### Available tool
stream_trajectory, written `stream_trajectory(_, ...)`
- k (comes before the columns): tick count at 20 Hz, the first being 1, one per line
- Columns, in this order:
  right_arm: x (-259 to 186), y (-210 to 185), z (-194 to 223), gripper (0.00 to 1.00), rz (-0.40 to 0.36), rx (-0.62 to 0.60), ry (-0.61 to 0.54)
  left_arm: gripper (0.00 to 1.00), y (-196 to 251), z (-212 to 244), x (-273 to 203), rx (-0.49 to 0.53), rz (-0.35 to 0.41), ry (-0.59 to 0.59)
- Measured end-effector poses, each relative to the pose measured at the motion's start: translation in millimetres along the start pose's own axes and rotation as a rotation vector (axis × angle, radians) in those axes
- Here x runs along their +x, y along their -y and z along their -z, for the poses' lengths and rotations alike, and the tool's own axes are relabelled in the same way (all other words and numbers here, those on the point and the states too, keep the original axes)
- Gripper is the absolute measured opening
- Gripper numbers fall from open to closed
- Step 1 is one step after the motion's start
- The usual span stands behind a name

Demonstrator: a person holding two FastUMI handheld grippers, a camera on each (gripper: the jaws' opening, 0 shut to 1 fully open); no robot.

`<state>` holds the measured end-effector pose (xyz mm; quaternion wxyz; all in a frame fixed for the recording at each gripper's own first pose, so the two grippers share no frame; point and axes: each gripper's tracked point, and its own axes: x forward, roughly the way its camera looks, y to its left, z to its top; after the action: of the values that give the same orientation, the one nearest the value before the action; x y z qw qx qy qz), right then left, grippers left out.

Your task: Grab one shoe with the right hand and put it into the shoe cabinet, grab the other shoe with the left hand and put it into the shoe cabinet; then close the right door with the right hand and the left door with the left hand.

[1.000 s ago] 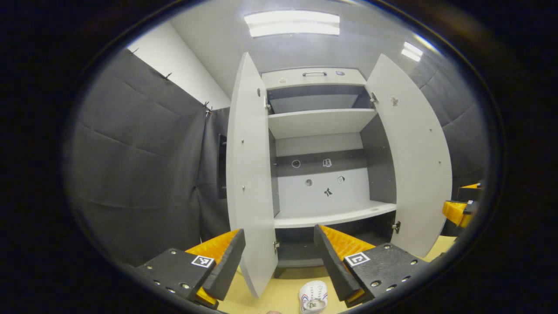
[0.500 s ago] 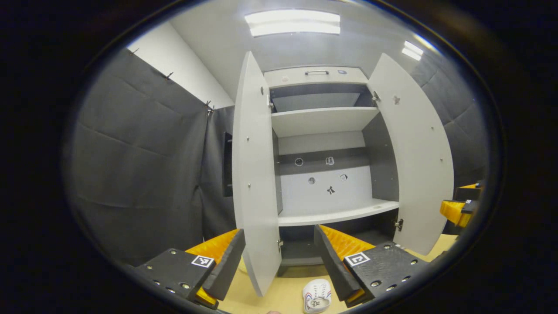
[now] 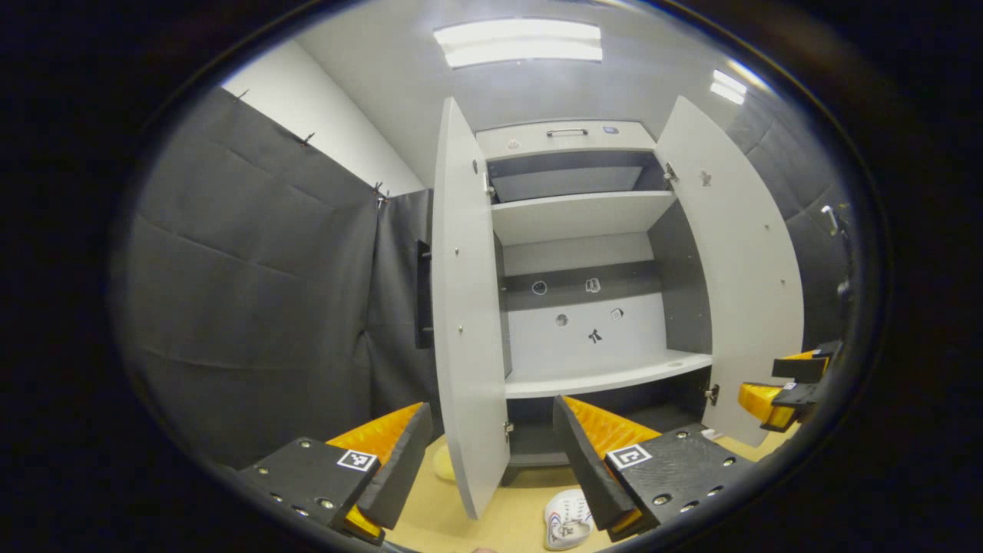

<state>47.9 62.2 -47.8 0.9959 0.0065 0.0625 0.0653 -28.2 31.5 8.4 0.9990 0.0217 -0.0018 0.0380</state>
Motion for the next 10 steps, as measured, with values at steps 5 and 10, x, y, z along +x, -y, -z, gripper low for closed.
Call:
stream_trajectory(5,24.6,-9.8,41.8,0.98,-0.028,0.011,-0.119,0.93,-14.9,2.0,-11.0,0.015,-0.043,-0.008)
stream_trajectory(10,43.8,-12.3,89.0,0.98,-0.042,0.005,-0.241,0.93,-32.6,5.0,-16.7,0.04,-0.091,-0.019)
